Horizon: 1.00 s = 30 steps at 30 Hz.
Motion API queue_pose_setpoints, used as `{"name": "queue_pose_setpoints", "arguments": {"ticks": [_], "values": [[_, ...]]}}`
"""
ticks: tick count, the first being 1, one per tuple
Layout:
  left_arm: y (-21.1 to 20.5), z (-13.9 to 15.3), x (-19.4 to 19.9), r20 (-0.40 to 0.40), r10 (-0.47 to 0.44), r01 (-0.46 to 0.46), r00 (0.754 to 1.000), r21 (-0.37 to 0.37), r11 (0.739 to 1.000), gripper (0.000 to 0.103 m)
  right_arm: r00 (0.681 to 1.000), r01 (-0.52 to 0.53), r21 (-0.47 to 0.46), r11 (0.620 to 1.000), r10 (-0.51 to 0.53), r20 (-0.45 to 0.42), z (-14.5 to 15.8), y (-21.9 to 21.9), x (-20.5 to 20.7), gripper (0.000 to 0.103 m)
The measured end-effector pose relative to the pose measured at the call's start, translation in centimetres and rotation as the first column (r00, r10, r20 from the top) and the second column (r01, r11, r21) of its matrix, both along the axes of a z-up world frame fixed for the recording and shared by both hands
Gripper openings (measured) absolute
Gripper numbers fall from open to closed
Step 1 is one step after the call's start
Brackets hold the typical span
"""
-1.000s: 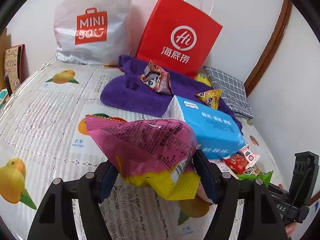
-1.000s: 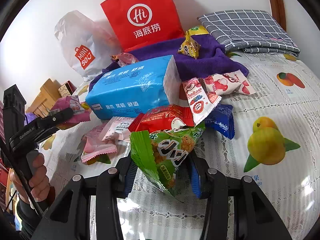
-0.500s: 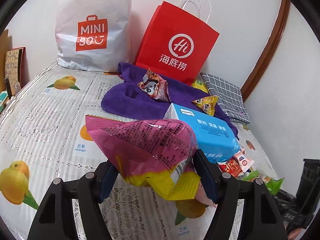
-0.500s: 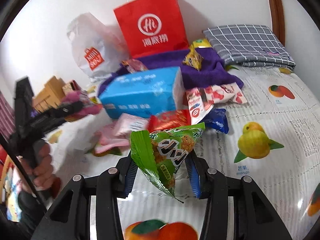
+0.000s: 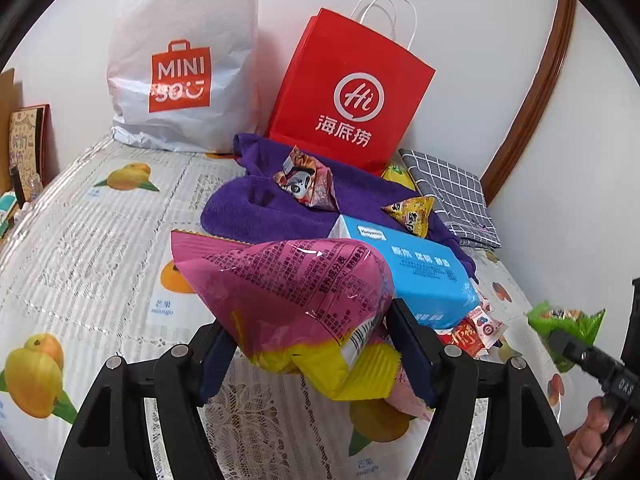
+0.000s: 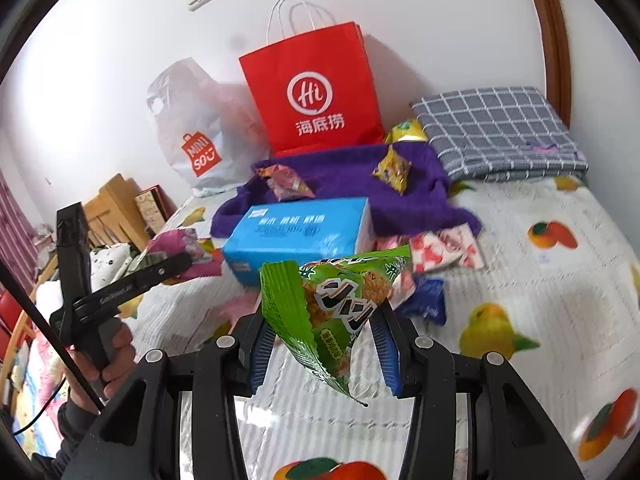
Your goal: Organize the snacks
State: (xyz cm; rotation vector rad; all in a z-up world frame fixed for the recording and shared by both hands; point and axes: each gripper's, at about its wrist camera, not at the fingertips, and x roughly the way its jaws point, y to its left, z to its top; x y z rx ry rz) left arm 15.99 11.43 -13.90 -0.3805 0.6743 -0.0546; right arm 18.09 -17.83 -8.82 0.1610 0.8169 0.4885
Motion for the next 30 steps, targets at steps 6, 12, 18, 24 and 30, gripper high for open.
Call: {"name": "queue_pose_setpoints", "arguments": {"ticks": [6,12,18,24,30], "values": [[-0.6,1.9,-0.3,0.012,-0.014,0.014,1.000,0.014,1.000,0.071,0.999,0.025,-0.027,0.999,-0.024,0.026,1.6,0.3,1.4,0.045],[-1.6,4.4,0.2,0.023,-0.020,0.019,1.000,0.056,0.998,0.071,1.000,0.013,-0.014,1.000,-0.013,0.024,2.6,1.7,3.0,0.045],[-1.9,6.1,1.5,0.021,-0.034,0.033,0.999,0.039,0.999,0.071,0.999,0.013,-0.015,1.000,-0.012,0.046,4.1,2.4,4.2,0.045],[-2.6,7.9,2.5,0.037,-0.034,0.032,0.999,0.063,0.998,0.071,0.997,0.022,-0.022,1.000,-0.020,0.070,5.4,2.3,5.4,0.045],[-3.4,9.4,4.2,0.032,-0.042,0.039,0.999,0.090,0.995,0.071,0.996,0.024,-0.011,1.000,-0.023,0.084,6.6,2.2,7.2,0.045]]}}
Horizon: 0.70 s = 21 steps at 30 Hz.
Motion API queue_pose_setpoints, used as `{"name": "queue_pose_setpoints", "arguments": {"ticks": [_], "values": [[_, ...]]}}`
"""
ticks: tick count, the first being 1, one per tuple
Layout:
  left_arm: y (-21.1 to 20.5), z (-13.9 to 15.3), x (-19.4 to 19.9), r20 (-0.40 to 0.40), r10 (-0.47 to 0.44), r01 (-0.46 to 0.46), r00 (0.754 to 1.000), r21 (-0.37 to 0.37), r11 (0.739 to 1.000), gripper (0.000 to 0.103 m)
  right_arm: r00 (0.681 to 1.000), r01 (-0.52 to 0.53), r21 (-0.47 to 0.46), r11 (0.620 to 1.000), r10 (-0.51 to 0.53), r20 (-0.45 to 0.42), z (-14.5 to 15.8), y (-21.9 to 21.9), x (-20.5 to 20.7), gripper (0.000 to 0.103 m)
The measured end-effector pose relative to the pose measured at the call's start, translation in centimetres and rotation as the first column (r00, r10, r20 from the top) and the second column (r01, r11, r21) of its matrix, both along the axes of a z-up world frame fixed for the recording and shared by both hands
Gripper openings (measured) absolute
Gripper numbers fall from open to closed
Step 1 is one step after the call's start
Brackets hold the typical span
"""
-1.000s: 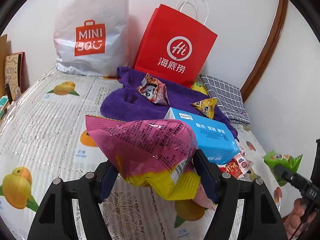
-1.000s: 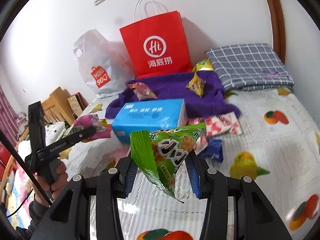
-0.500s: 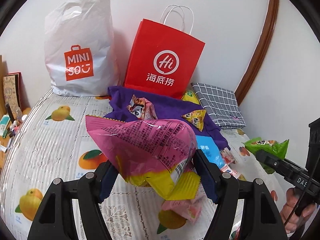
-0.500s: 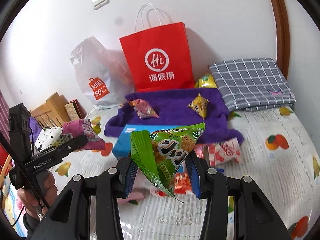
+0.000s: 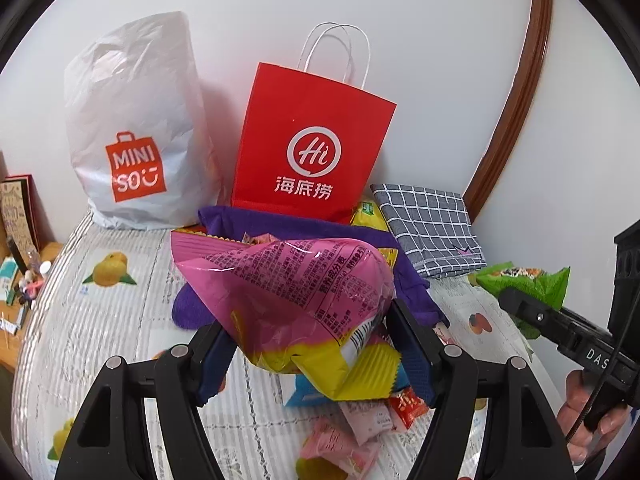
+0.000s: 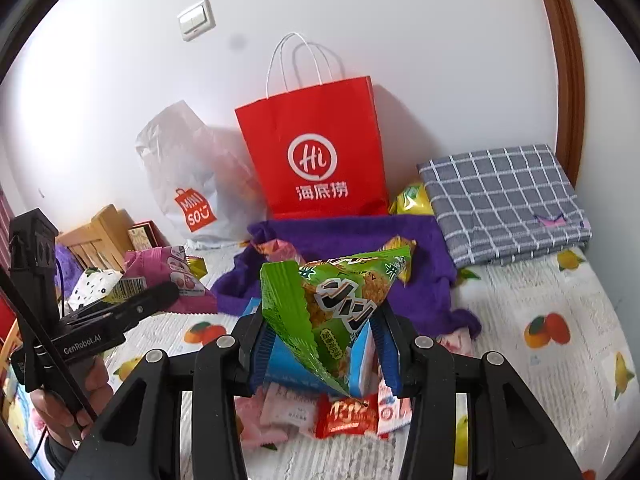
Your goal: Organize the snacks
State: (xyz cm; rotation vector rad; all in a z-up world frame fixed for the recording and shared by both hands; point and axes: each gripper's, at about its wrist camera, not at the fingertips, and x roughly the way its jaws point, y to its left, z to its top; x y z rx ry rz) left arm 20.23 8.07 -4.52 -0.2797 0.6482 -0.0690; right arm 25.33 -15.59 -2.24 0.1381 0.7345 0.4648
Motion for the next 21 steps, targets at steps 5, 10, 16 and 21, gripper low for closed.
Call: {"name": "queue_pose_setpoints", "arguments": {"ticks": [5,10,16,21], "values": [[-0.3,1.7,1.9,0.018,-0.005,0.005,1.000,0.014,1.000,0.071,0.999,-0.003,-0.003,1.000,0.003,0.035,1.4,0.3,2.2,0.045],[-0.3,2.4,4.1,0.030,0.002,-0.003,1.000,0.019,1.000,0.071,0.999,-0.004,0.040,0.999,0.003,0.046,1.8,0.5,4.8,0.045],[0.1,1.5,7.0,0.011,0.012,-0.013,1.000,0.027,1.000,0.071,1.000,0.009,0.048,0.999,-0.010,0.024,0.4,1.1,8.7,0.045],[1.1,-0.9,9.1,-0.007,0.025,-0.025,1.000,0.007,1.000,0.071,1.000,0.020,0.066,0.998,-0.019,-0.006,-2.5,0.5,11.5,0.045]]}}
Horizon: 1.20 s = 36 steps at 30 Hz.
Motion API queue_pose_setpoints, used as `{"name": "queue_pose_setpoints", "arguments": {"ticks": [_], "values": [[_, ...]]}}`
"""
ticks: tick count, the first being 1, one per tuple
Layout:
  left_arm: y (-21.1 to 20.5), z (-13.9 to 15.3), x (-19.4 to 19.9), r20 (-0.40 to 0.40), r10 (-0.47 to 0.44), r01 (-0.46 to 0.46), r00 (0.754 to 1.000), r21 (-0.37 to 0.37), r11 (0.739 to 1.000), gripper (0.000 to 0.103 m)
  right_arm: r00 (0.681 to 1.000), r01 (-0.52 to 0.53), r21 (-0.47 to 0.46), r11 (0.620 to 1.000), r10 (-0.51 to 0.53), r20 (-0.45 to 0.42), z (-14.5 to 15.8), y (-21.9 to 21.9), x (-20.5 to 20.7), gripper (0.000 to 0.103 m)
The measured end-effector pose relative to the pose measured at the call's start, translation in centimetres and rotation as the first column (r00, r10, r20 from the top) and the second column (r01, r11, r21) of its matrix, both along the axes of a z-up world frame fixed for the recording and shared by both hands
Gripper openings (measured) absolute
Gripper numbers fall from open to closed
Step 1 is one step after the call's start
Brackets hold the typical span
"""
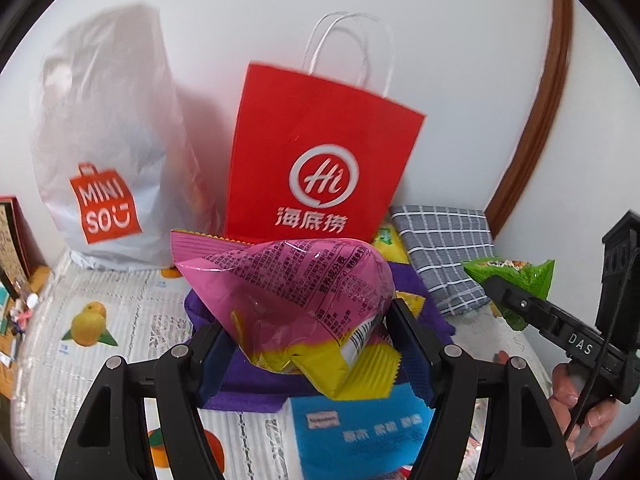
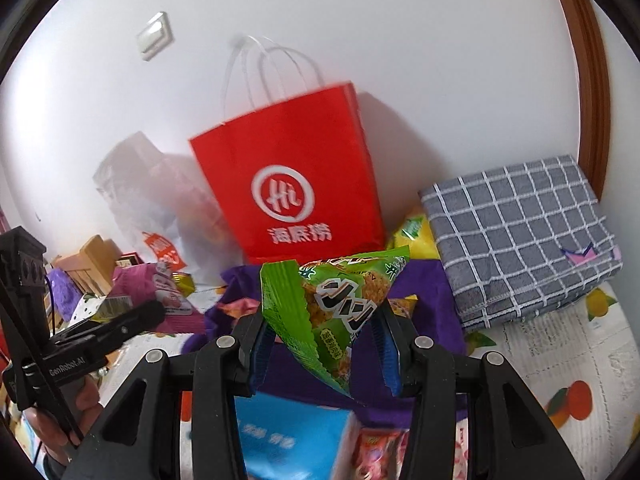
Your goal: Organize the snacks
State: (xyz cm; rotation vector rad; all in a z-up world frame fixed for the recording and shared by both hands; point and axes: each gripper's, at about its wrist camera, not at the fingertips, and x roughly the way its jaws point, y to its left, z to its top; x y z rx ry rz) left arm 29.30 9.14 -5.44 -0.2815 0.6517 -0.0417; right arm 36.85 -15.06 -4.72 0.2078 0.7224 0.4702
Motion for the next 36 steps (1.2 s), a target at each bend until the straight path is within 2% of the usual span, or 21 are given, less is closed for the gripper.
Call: {"name": "queue_pose_setpoints", "arguments": {"ticks": [4,10,13,17,26,27,30,31,36], "values": [[1.1,-2.5,0.7,-0.021,0.008,-0.008,1.000,-0.016,1.000,0.071,0.997,0.001,0.060,0.998,0.003,-0.073,-4.1,-0.9,1.8,0.045],[2.5,-4.9,1.5,-0.051,0.031,-0.033,0.998,-0.039,0.999,0.071,0.985,0.010,0.018,1.000,-0.006,-0.175,-8.0,-0.1,3.5,0.045],[3.1,-5.5,1.7,-0.061,0.033,-0.038,0.998,-0.075,0.996,0.071,0.980,0.006,0.000,1.000,-0.006,-0.201,-9.2,0.3,3.8,0.045],[3.2,-5.6,1.8,-0.061,0.042,-0.046,0.997,-0.066,0.997,0.071,0.968,0.022,-0.024,0.999,-0.027,-0.249,-10.3,0.3,4.2,0.045],[3.1,-6.2,2.3,-0.085,0.036,-0.043,0.996,-0.080,0.996,0.071,0.948,0.043,-0.034,0.998,-0.052,-0.314,-11.4,0.0,4.6,0.047],[3.1,-6.3,2.5,-0.089,0.036,-0.044,0.995,-0.080,0.996,0.071,0.948,0.042,-0.036,0.998,-0.051,-0.314,-11.3,0.0,4.6,0.049],[3.2,-6.7,3.0,-0.105,0.034,-0.043,0.994,-0.087,0.995,0.071,0.957,0.050,-0.044,0.998,-0.061,-0.283,-10.6,0.0,4.4,0.067],[3.3,-6.9,3.1,-0.112,0.032,-0.042,0.993,-0.090,0.995,0.071,0.961,0.052,-0.040,0.998,-0.061,-0.270,-10.3,-0.1,4.3,0.069],[3.4,-7.9,3.7,-0.138,0.036,-0.048,0.990,-0.090,0.995,0.071,0.976,0.046,-0.039,0.998,-0.053,-0.213,-8.4,-0.1,3.4,0.070]]}}
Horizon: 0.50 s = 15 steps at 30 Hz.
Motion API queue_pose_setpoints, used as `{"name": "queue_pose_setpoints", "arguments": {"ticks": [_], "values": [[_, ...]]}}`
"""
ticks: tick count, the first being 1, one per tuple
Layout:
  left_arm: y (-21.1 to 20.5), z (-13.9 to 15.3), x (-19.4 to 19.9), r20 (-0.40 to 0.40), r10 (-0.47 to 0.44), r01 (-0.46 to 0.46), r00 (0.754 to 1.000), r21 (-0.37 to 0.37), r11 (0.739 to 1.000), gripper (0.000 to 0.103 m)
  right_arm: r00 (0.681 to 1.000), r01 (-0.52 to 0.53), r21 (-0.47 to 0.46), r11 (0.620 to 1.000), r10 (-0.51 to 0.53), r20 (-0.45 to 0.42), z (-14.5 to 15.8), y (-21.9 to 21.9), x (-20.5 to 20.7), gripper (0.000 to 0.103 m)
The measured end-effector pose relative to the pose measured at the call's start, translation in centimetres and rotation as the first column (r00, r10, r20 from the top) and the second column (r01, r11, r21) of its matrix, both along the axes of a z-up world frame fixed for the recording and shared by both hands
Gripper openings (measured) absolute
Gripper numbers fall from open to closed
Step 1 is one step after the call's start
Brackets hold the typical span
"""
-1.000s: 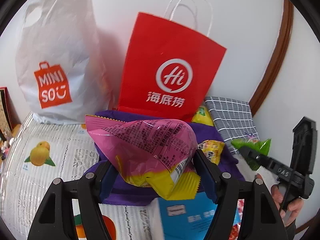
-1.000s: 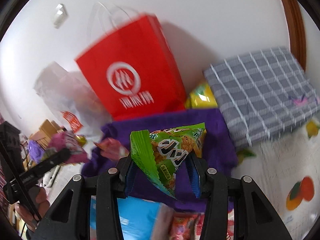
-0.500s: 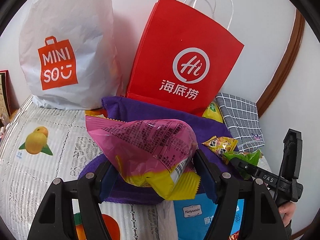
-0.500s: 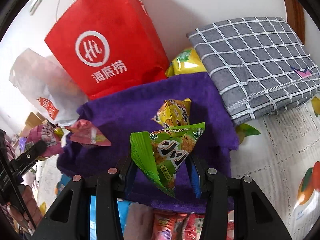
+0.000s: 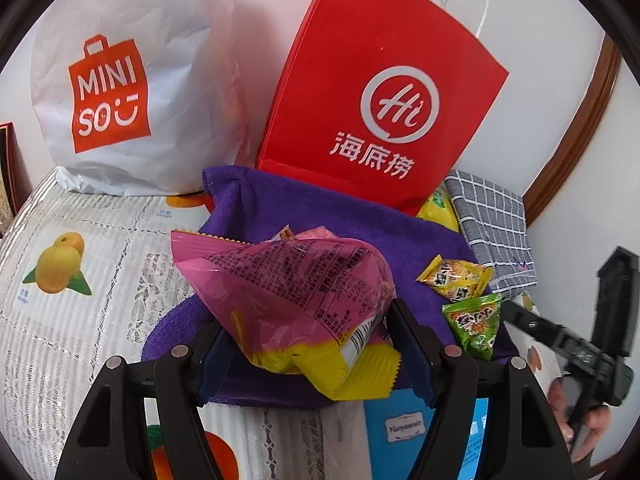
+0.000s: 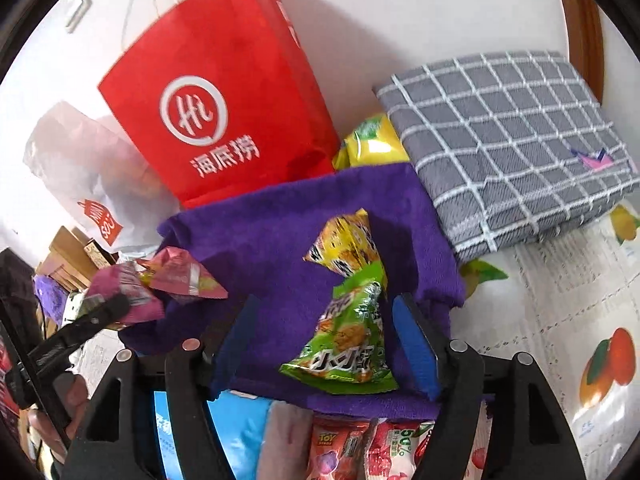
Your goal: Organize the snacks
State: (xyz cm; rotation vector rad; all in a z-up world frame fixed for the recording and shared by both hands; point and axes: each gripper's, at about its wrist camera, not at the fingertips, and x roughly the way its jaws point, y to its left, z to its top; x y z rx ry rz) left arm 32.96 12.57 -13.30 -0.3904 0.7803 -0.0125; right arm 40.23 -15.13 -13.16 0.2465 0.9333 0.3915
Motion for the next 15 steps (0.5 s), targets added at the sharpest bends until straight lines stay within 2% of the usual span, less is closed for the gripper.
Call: {"name": "queue_pose_setpoints", "arguments": {"ticks": [9,15], "values": [[0.0,-0.8,1.1,-0.019,0.002,-0.002,1.000,-0.022,1.000,0.071,0.997,-0.026,-0.026,0.999,0.027,0.075,2.0,0.1,-2.2,0.070],[-0.7,-1.4,2.4,-0.018,-0.007,0.006,1.000,-0.047,0.999,0.071,0.997,-0.038,-0.055,0.998,0.041,0.062,1.5,0.6,-2.2,0.070]]}}
